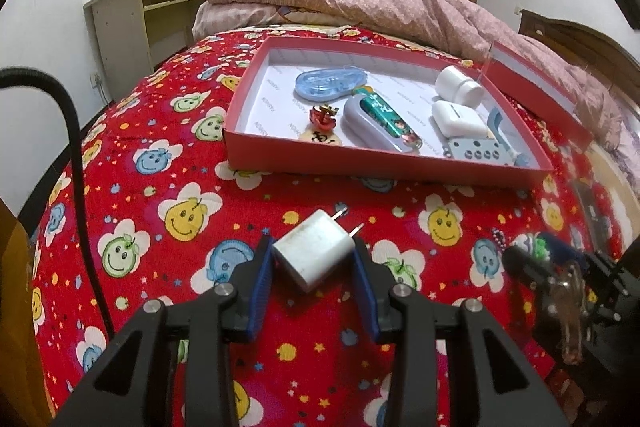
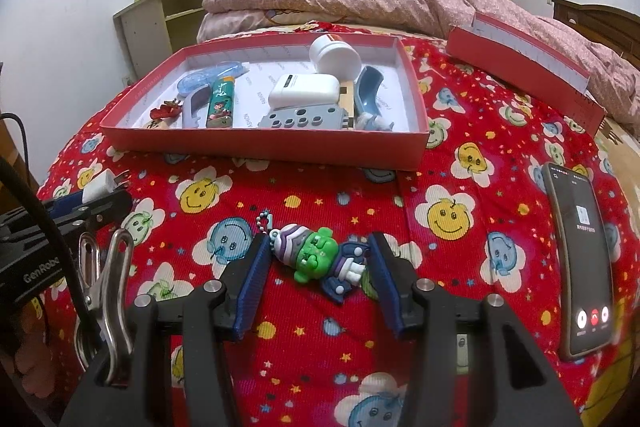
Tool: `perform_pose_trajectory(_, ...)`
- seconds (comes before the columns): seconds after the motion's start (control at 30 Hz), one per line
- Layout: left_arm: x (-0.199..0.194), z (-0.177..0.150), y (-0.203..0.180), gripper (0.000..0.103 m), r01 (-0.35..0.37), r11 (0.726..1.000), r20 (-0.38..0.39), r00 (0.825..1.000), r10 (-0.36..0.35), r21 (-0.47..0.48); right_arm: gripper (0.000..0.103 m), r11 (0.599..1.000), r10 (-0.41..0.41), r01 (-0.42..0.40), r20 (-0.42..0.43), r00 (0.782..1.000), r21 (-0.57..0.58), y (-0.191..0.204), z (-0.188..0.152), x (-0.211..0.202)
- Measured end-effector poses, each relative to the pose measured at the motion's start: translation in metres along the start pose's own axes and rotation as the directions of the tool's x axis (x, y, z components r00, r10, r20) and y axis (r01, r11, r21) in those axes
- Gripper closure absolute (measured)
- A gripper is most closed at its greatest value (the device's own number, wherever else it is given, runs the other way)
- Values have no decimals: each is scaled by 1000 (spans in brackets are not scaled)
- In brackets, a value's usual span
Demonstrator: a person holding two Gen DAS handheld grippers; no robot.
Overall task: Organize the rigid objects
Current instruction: 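Carry the green keychain and white plug over the tray with both grippers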
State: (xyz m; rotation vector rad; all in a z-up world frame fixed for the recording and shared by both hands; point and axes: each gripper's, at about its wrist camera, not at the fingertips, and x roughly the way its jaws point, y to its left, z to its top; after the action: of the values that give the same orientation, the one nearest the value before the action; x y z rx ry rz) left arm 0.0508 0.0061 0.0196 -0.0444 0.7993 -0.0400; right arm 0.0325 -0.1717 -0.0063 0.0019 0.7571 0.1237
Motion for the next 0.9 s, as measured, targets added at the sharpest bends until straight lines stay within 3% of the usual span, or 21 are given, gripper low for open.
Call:
perform_pose_trajectory(0.4, -28, 15, -4, 64, -1, 1000, 62, 998, 1, 11, 54, 998, 46, -46, -2, 999, 47, -6, 4, -11)
perform_pose_trajectory(0.9, -14, 96, -6, 64, 28, 999, 91, 995, -30, 27, 54, 995, 97, -97, 64, 993, -2, -9, 80, -19)
